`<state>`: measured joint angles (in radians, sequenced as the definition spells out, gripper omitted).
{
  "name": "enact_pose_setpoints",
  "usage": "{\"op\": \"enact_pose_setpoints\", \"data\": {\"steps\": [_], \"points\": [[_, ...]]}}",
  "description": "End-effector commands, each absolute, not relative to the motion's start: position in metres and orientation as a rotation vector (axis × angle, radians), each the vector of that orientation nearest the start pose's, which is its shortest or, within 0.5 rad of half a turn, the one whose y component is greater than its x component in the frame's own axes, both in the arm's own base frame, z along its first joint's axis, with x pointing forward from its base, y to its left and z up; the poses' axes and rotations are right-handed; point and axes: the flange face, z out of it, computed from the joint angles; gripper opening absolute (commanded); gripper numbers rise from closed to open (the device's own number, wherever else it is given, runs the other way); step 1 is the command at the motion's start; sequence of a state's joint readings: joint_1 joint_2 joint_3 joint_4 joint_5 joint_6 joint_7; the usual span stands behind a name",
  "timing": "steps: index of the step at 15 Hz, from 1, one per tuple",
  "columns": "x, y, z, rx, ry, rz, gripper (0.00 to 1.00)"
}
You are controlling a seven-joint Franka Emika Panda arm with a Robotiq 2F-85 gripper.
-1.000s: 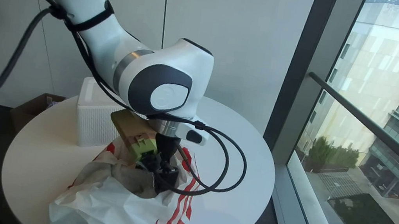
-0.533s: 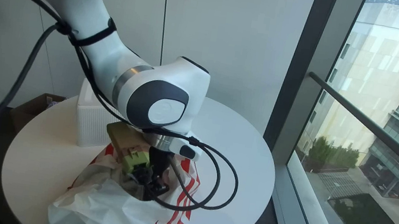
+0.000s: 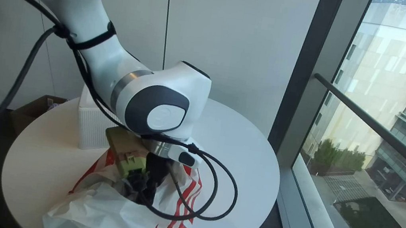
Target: Remove the white towel and the peach and blue shirts from the plastic and put them on the basket
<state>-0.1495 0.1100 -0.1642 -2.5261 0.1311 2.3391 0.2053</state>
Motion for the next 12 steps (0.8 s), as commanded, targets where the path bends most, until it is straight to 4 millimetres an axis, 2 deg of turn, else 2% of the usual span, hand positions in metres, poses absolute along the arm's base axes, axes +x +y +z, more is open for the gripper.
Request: {"op": "enact_pose_setpoints", "data": {"steps": [1, 3, 6, 9, 12], "points": [[0.391, -0.12, 0.243, -2.874, 0.927, 0.388, 0.01], [0.382, -0.113, 0.263, -2.873, 0.901, 0.297, 0.05], [0.374, -0.104, 0.305, -2.885, 0.86, 0.114, 0.08], [0.371, -0.091, 0.357, -2.894, 0.816, -0.09, 0.08], [0.371, -0.063, 0.411, -2.936, 0.71, -0.286, 0.07]]}}
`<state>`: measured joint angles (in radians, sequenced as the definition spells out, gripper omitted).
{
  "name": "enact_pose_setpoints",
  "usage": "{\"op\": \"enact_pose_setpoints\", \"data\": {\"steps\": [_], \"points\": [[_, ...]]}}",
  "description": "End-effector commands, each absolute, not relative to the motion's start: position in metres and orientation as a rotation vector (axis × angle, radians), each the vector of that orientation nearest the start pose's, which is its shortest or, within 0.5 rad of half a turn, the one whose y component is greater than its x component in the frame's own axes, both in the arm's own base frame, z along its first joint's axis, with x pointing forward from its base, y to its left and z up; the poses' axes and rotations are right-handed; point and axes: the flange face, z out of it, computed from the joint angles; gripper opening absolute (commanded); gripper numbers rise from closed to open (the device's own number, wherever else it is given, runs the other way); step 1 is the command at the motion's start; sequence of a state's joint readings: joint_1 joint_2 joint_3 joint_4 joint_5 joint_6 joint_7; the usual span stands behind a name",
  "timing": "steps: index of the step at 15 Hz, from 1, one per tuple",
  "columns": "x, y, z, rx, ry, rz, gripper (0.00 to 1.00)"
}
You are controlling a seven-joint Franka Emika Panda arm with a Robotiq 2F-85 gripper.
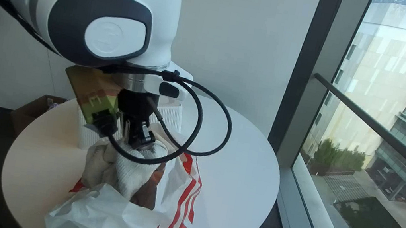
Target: Remove the white towel and the peach and blue shirts from the plastic and put them on the basket
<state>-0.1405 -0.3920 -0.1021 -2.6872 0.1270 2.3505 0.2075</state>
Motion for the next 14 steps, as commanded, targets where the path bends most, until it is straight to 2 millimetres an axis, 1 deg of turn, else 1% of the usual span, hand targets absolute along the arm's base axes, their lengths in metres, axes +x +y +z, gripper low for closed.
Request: {"op": "enact_pose_setpoints", "data": {"steps": [1, 3, 4, 7, 9, 11, 13, 14], "points": [[0.373, -0.049, 0.428, -2.955, 0.665, -0.348, 0.07], [0.377, -0.015, 0.461, -2.989, 0.57, -0.477, 0.07], [0.379, 0.005, 0.475, -3.008, 0.521, -0.538, 0.07], [0.389, 0.064, 0.507, -3.056, 0.391, -0.674, 0.07], [0.402, 0.105, 0.518, -3.078, 0.31, -0.746, 0.07], [0.417, 0.136, 0.525, -3.098, 0.241, -0.797, 0.07], [0.436, 0.159, 0.526, -3.124, 0.193, -0.864, 0.07], [0.451, 0.166, 0.525, -3.14, 0.181, -0.896, 0.07]]}}
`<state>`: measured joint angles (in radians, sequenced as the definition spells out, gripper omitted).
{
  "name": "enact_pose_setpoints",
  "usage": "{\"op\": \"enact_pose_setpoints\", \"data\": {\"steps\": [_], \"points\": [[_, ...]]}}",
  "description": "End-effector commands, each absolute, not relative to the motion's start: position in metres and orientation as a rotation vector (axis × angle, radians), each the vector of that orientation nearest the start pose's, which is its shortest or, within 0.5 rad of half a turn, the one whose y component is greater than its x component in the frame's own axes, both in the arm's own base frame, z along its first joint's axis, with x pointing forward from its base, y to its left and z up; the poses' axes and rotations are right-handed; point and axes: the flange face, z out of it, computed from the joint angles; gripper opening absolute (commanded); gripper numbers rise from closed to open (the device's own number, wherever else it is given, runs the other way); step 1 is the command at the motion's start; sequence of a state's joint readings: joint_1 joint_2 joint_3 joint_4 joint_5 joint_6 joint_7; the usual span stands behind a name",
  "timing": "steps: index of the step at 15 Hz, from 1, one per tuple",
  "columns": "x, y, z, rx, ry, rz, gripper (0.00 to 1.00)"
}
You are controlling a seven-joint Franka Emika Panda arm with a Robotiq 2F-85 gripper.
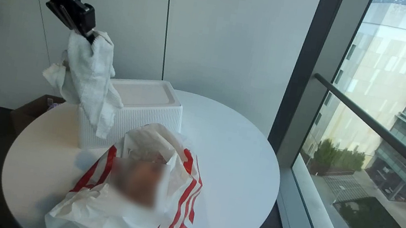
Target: Remove the white towel and the peach and blue shirts from the plastic and put them on the basket
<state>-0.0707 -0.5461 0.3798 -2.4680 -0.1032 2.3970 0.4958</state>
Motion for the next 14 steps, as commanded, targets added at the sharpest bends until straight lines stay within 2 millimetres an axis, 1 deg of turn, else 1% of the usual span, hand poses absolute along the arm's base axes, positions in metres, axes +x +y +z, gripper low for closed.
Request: {"op": "enact_pose_setpoints", "data": {"steps": [1, 3, 5, 8, 11, 14], "points": [[0.465, 0.171, 0.523, -3.152, 0.175, -0.936, 0.07], [0.492, 0.178, 0.524, -3.171, 0.156, -1.017, 0.07], [0.518, 0.184, 0.522, -3.176, 0.123, -1.044, 0.07], [0.553, 0.197, 0.51, -3.16, 0.037, -1.064, 0.07], [0.582, 0.209, 0.493, -3.131, -0.037, -1.056, 0.07], [0.608, 0.208, 0.469, -3.12, -0.089, -1.041, 0.07]]}}
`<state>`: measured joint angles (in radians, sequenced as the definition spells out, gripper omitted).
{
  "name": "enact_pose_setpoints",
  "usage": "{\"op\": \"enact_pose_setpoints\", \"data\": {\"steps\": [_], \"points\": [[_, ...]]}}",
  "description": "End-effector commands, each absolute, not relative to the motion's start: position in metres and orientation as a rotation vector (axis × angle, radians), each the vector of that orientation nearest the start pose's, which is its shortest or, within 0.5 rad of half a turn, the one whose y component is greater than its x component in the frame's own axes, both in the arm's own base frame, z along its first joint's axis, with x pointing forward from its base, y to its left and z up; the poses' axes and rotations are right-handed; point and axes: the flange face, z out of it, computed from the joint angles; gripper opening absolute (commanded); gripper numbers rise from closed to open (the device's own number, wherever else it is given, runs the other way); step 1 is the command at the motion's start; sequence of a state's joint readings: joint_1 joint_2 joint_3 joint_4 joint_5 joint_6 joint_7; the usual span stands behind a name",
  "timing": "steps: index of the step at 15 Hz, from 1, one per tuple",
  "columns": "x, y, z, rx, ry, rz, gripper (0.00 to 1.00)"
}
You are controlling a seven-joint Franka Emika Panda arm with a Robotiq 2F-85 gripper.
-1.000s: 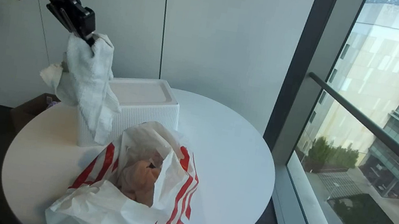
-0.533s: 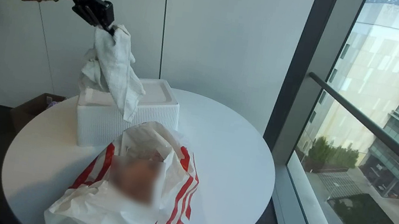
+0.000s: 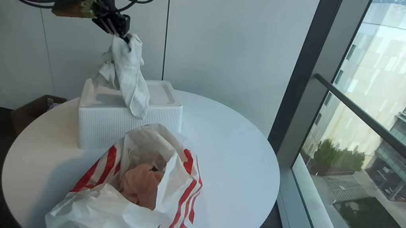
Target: Remove the white towel and the peach and blue shirts from the plastic and put them on the basket
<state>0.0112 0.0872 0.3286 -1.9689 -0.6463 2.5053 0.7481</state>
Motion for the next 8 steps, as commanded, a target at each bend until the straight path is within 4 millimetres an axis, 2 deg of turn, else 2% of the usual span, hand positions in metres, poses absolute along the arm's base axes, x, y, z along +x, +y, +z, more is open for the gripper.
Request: {"op": "enact_pose_setpoints", "data": {"steps": [1, 4, 5, 6, 7, 8], "points": [[0.613, 0.208, 0.462, -3.109, -0.093, -1.02, 0.07], [0.621, 0.207, 0.438, -3.077, -0.127, -0.935, 0.08], [0.621, 0.207, 0.431, -3.068, -0.14, -0.899, 0.11], [0.618, 0.209, 0.428, -3.062, -0.15, -0.865, 0.37], [0.615, 0.209, 0.426, -3.055, -0.158, -0.838, 0.37], [0.61, 0.21, 0.428, -3.051, -0.164, -0.815, 0.43]]}}
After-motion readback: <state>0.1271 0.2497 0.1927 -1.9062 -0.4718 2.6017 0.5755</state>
